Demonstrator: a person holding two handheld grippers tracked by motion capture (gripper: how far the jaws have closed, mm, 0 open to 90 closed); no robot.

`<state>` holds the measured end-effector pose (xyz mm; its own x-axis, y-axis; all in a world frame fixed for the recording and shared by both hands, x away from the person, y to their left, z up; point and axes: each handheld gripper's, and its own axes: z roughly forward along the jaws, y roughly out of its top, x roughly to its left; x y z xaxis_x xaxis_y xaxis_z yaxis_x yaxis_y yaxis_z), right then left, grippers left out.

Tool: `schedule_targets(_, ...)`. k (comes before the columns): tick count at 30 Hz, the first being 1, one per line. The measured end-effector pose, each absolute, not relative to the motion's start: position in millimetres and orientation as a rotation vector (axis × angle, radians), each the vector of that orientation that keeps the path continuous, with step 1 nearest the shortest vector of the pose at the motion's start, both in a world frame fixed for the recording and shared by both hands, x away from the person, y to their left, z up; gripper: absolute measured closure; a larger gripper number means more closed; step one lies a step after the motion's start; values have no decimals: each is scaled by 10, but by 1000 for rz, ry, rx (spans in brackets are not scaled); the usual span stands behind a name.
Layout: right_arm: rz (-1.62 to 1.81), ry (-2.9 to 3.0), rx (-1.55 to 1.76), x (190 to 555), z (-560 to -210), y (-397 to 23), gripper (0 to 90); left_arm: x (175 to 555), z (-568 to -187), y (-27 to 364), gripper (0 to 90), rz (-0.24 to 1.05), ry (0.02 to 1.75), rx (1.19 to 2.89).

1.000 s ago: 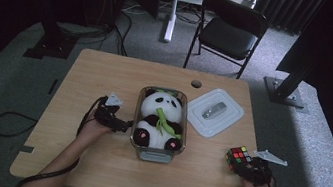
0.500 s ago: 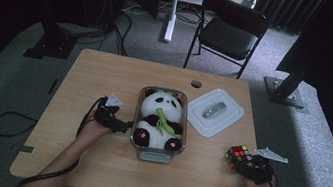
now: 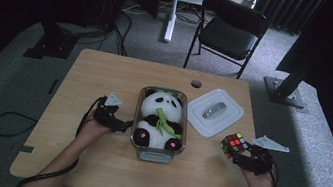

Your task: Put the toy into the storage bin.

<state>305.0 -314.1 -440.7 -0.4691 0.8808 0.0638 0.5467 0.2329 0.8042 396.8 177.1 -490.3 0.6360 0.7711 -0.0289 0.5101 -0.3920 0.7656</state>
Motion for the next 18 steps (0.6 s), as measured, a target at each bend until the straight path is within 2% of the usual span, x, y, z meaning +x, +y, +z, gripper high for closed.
schedule_targets(9, 1198, 2190, 1110, 3127, -4040, -2841, 338, 3952, -4909, 1789, 10, 425, 998, 2074)
schedule_targets(18, 1280, 2278, 929, 3176, -3847, -2449, 338, 3936, -4876, 1838, 10, 396, 1003, 2023)
